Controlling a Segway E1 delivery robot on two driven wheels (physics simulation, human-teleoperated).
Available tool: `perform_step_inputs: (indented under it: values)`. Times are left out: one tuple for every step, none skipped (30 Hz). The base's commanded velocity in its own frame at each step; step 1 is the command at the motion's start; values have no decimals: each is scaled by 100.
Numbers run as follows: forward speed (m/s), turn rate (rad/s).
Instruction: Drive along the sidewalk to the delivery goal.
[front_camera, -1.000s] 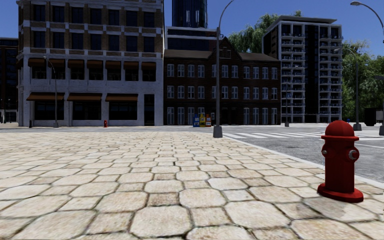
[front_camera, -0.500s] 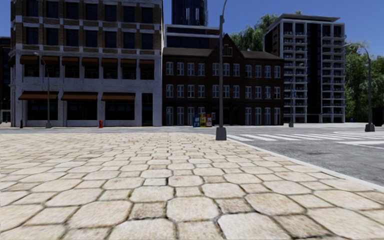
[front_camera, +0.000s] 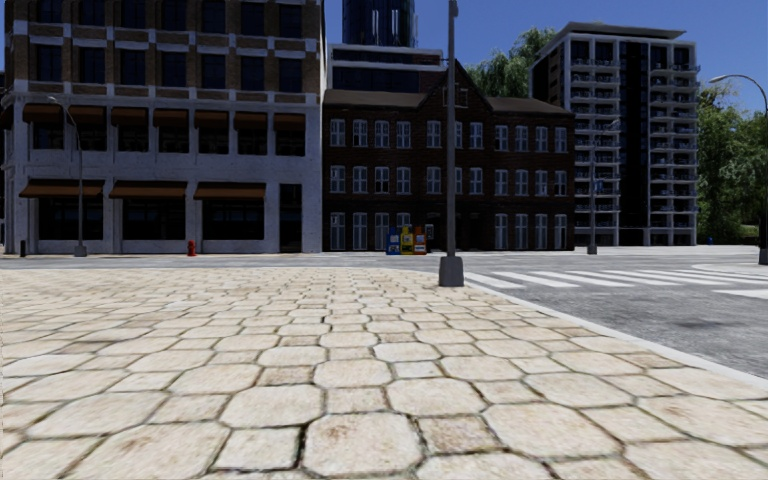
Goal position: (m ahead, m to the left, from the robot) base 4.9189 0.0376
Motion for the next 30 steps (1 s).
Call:
perform_step_inputs:
  values:
    - [200, 0]
    - [200, 0]
    - [200, 0]
    - [200, 0]
    - [200, 0]
    - [200, 0]
    - [200, 0]
    - [200, 0]
    - [200, 0]
    - [200, 0]
    - [200, 0]
    - [200, 0]
    - [200, 0]
    - [200, 0]
    - [200, 0]
    - [200, 0]
    - [200, 0]
    - [200, 0]
    - [200, 0]
    - [200, 0]
    - [200, 0]
    - [200, 0]
    - [200, 0]
    - [200, 0]
    - [200, 0]
    - [200, 0]
    - [200, 0]
    - [200, 0]
    - [200, 0]
    - [200, 0]
